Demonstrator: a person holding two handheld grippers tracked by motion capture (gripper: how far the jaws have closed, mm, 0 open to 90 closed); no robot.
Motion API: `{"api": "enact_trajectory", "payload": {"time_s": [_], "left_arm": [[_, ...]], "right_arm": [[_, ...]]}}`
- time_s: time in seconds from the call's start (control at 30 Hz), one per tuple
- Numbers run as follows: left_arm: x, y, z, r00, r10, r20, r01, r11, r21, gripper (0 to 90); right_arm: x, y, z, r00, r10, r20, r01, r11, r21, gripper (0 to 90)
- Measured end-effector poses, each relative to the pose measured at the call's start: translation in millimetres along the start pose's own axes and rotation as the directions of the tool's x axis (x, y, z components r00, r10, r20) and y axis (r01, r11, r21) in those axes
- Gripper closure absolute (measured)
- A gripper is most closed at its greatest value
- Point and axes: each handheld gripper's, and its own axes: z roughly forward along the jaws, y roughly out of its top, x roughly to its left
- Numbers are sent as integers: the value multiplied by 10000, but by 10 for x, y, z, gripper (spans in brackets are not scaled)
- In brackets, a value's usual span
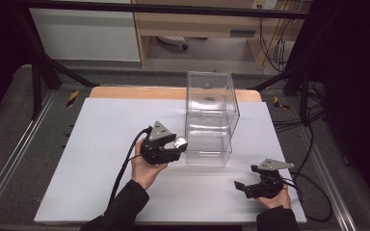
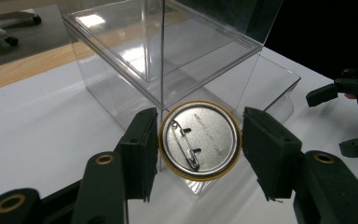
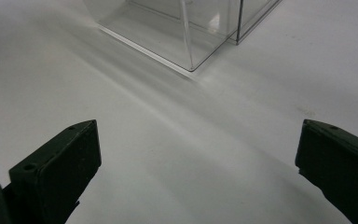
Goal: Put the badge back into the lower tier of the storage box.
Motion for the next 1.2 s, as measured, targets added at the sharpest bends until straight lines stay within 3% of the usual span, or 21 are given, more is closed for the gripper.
{"api": "enact_trajectory", "payload": {"time_s": [0.57, 1.2], "left_arm": [[-92, 100, 184, 9998, 172, 119, -175, 9996, 212, 462], [-150, 130, 467, 9993, 373, 21, -373, 9964, 758, 462]], "right_arm": [[-3, 0, 5, 10000, -38, -17, 38, 10000, 14, 7], [-2, 0, 4, 10000, -18, -35, 19, 10000, 6, 7]]}}
